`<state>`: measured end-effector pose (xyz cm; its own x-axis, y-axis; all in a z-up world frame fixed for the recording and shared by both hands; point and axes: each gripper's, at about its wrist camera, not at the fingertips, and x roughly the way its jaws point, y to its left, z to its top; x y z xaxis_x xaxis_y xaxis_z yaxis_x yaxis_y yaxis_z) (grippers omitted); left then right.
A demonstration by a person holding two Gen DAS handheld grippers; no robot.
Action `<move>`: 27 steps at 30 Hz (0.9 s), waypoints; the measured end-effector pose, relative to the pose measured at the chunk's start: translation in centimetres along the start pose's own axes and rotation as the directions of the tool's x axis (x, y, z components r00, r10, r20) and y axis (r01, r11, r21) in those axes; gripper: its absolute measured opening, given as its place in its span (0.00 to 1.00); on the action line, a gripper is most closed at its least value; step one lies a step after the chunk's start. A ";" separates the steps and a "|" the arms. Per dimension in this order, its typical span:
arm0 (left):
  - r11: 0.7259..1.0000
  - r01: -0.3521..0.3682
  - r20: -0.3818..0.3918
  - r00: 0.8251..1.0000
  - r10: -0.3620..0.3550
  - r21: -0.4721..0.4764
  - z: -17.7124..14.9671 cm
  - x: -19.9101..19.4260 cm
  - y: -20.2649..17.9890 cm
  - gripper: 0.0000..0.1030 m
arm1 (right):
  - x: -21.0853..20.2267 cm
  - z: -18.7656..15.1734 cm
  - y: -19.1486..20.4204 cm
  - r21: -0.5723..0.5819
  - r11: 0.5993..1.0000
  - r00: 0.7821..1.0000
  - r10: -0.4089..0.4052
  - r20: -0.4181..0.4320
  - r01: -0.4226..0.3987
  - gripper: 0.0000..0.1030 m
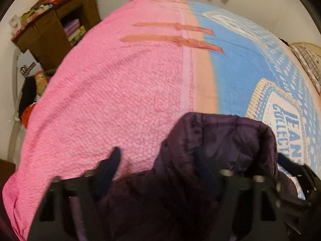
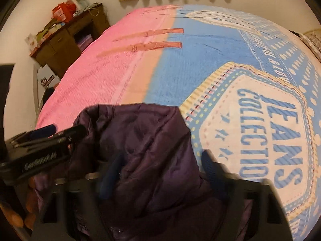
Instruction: Fold large clothes
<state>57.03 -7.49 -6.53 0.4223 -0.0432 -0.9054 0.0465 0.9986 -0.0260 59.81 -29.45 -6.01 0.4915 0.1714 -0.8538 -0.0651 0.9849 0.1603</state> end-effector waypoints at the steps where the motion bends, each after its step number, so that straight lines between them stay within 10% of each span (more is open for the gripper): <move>1: 1.000 0.014 0.004 1.000 -0.014 0.012 -0.3 -0.3 -0.1 0.33 | -0.2 -0.4 -0.1 -0.015 1.000 1.000 0.000 0.000 0.000 0.11; 2: 0.999 0.026 0.011 1.000 -0.026 0.019 -0.7 -0.9 0.0 0.15 | -0.6 -0.7 -0.2 -0.026 1.000 1.000 -0.009 0.009 0.009 0.11; 5: 0.999 0.044 0.072 0.996 -0.044 0.002 -2.0 -3.9 0.8 0.07 | -3.1 -2.2 -0.6 -0.076 0.996 0.998 -0.035 0.058 0.039 0.10; 10: 0.989 0.121 0.160 0.981 -0.108 -0.079 -6.1 -8.2 4.2 0.07 | -7.5 -6.5 -2.2 -0.082 0.996 0.993 -0.013 0.113 0.023 0.10; 17: 0.973 0.210 0.125 0.972 -0.197 -0.101 -8.0 -7.0 4.8 0.09 | -3.2 -10.9 -5.3 0.023 1.000 0.999 -0.021 0.032 0.020 0.10; 19: 0.979 0.199 0.172 0.967 -0.190 -0.037 -7.4 -8.3 3.5 0.26 | -3.2 -11.1 -5.7 0.038 0.999 0.999 -0.014 0.047 0.012 0.10; 22: 0.991 0.134 0.214 0.968 -0.134 0.014 -6.5 -8.7 1.4 0.91 | -2.5 -11.0 -5.7 0.037 0.999 0.999 -0.021 0.046 0.019 0.10; 23: 0.991 0.134 0.208 0.969 -0.133 0.011 -6.4 -8.2 1.0 0.92 | -2.4 -11.0 -5.8 0.042 0.999 0.999 -0.019 0.049 0.017 0.10; 25: 0.991 0.136 0.134 0.982 -0.132 -0.018 -6.0 -6.0 0.6 0.89 | -2.4 -11.0 -6.3 0.060 0.998 0.998 -0.005 0.056 0.001 0.10; 27: 0.990 0.127 0.063 0.990 -0.123 -0.066 -5.9 -3.8 0.6 0.51 | -2.3 -11.1 -6.4 0.078 0.997 0.998 0.015 0.059 -0.020 0.10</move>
<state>50.06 -6.49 -5.58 0.4699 -0.1675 -0.8667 0.0398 0.9848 -0.1688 49.47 -35.94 -10.52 0.5411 0.1849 -0.8204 -0.0067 0.9765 0.2156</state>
